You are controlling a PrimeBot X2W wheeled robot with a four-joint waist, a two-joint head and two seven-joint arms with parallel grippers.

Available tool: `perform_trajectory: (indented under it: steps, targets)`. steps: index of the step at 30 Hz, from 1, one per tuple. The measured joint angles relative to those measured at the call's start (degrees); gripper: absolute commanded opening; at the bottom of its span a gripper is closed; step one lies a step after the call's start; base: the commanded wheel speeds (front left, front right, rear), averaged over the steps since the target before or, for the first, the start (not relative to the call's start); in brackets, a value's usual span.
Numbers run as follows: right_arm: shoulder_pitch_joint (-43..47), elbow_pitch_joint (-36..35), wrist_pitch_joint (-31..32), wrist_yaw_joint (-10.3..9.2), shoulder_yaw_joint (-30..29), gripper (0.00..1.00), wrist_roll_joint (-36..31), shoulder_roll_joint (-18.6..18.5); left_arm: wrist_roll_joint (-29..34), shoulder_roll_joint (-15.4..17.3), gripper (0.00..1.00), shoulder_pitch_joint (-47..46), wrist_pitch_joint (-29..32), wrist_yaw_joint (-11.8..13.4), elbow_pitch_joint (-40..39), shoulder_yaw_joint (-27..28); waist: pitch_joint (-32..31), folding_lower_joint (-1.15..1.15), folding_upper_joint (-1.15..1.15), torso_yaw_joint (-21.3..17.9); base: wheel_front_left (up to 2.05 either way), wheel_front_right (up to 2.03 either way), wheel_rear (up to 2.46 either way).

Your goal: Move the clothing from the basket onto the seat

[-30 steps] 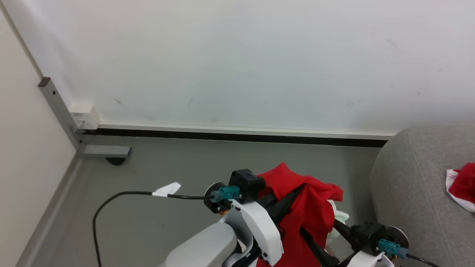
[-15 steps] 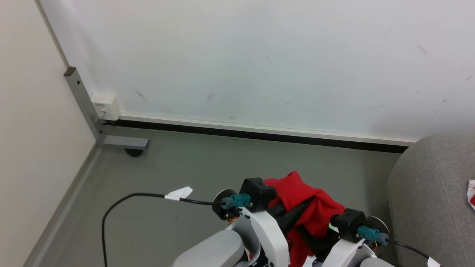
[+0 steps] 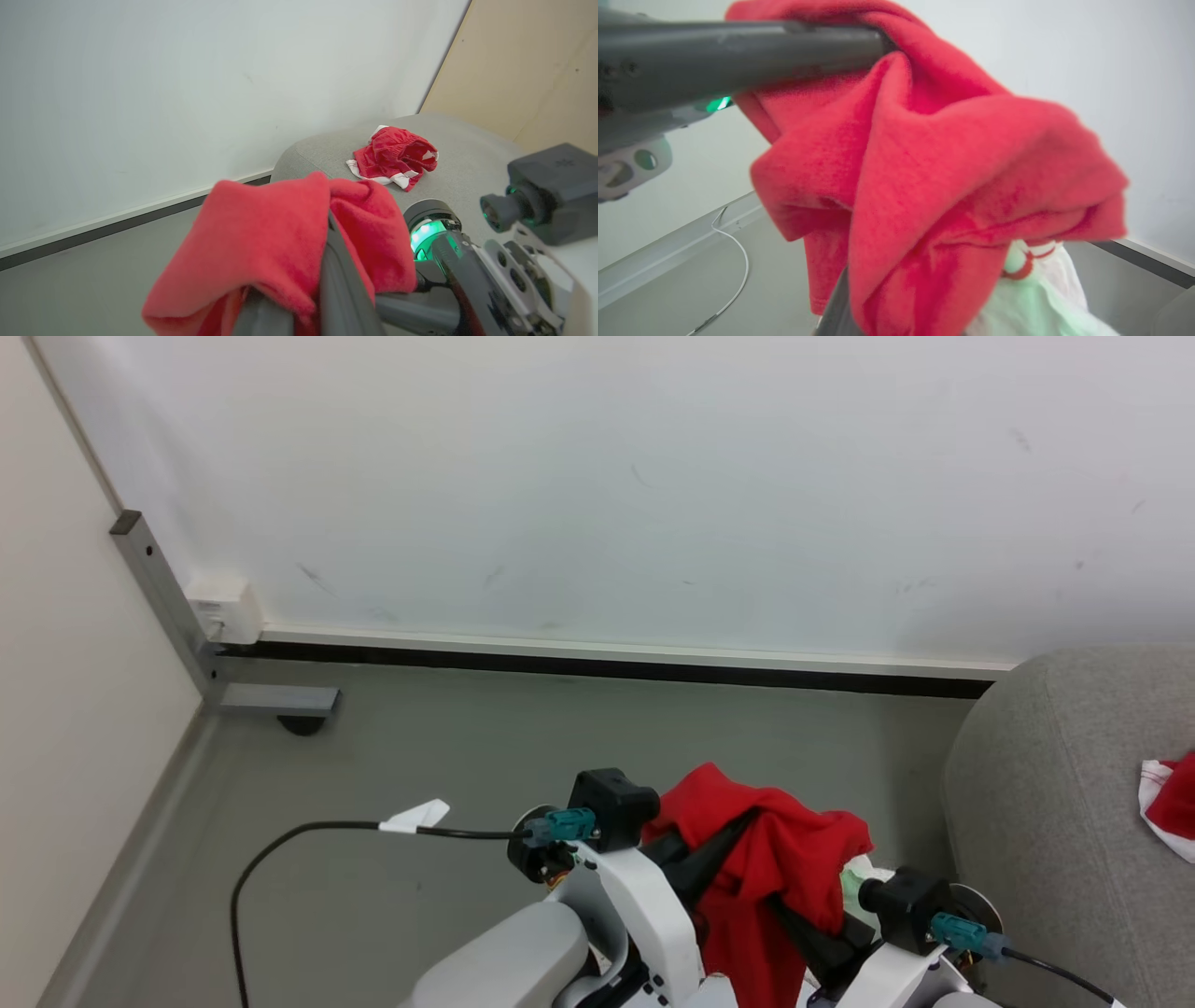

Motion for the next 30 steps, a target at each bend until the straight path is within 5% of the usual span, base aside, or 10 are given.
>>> perform_trajectory:
  steps: [8,9,10,30]
  targets:
    - [1.0,-1.0,-0.1,0.0,-1.0,0.0,-0.5,-0.1,-0.1,0.4,0.02,-0.4,-0.3,0.4,-0.1,0.5,0.3,0.0,0.0,-2.1,0.0,0.0,0.0]
    - [1.1,-1.4,-0.1,0.0,-1.5,0.0,-0.6,-0.1,-0.1,0.4,0.37,-0.5,-0.3,0.5,-0.2,0.6,0.3,0.0,0.0,-2.3,0.0,0.0,0.0]
    - [1.1,-1.7,-0.1,0.0,-2.1,0.0,-0.9,-0.1,-0.1,0.4,0.98,-0.5,-0.5,0.6,-0.3,0.6,0.3,0.0,0.0,-2.6,0.0,0.0,0.0]
    - [4.5,-8.5,-0.1,0.0,-18.9,0.0,-7.5,-5.3,-0.4,3.2,1.0,1.1,-1.5,2.5,-3.5,1.6,1.0,0.0,0.0,-12.6,0.0,0.0,0.0]
